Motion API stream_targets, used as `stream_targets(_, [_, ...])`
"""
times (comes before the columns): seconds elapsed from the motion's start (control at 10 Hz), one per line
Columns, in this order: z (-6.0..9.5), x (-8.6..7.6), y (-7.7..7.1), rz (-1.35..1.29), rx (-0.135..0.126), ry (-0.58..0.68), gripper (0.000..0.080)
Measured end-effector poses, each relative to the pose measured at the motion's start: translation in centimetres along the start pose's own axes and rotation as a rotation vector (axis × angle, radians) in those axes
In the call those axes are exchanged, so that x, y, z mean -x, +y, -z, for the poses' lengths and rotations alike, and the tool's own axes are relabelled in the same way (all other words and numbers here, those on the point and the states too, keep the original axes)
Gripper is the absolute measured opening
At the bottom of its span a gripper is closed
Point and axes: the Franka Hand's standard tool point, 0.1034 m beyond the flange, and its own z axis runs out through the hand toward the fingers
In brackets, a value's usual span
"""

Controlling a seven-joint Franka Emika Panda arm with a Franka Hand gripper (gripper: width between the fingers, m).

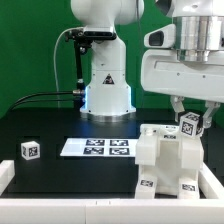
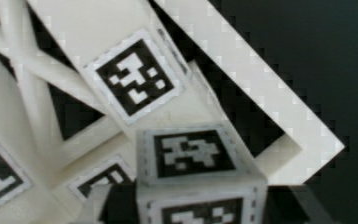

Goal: Assemble chair

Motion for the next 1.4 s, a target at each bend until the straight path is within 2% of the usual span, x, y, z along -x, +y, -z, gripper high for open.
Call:
stream_targets(0.7, [-0.10, -0.21, -0.02, -0.609, -0.008, -0.003, 0.0284])
stream_targets(1.0, [-0.16, -0.21, -0.02, -0.652, -0.012, -0.013, 0.0284])
stream_targets(1.1, [-0.17, -0.21, -0.01, -0.639, -0.012, -0.013, 0.0463])
stream_targets(1.2, [-0.17, -0.20, 0.00, -0.592, -0.011, -0.013, 0.0582])
stream_targets(1.3, [-0.04, -0.12, -0.07, -0.475, -0.009, -0.016, 0.0582])
stream_targets(1.4, [0.01, 0.33, -0.25, -0.351, -0.021, -0.011, 0.0639])
